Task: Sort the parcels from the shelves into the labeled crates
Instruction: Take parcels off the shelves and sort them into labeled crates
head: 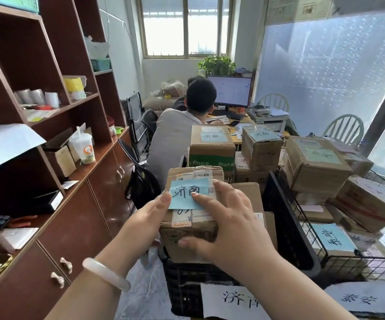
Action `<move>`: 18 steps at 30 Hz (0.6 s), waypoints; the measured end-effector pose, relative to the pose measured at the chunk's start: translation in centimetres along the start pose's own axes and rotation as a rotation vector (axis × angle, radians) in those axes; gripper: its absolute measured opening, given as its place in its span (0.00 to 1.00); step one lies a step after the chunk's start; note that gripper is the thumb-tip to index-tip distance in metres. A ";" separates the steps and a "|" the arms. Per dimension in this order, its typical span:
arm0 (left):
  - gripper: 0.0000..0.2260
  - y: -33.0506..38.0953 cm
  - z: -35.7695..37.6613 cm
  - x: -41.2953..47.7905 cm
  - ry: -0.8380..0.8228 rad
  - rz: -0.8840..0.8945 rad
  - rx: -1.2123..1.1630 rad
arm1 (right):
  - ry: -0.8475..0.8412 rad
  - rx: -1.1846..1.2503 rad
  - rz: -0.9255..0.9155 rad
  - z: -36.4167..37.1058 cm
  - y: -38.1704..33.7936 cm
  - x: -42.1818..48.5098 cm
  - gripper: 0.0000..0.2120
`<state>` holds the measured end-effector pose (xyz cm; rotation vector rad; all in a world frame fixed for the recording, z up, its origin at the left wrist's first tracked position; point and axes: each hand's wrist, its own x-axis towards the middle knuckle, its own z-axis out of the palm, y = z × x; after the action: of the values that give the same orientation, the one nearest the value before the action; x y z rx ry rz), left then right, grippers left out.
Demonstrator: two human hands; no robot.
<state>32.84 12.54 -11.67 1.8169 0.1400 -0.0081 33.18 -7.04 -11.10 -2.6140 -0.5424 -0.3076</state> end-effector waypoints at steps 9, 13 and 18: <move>0.30 0.1 -1.3 0.6 0.050 -0.021 -0.044 | -0.022 0.055 -0.051 -0.8 1.2 0.6 0.40; 0.29 0.0 -1.4 1.2 0.093 0.008 -0.066 | -0.051 0.048 -0.070 -0.8 1.3 0.8 0.38; 0.27 0.1 -1.6 2.1 0.061 0.045 -0.030 | 0.019 0.177 -0.009 -3.2 1.8 1.8 0.37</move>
<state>34.81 14.29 -11.31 1.7904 0.1423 0.0811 35.18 -9.40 -8.41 -2.4361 -0.5491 -0.2738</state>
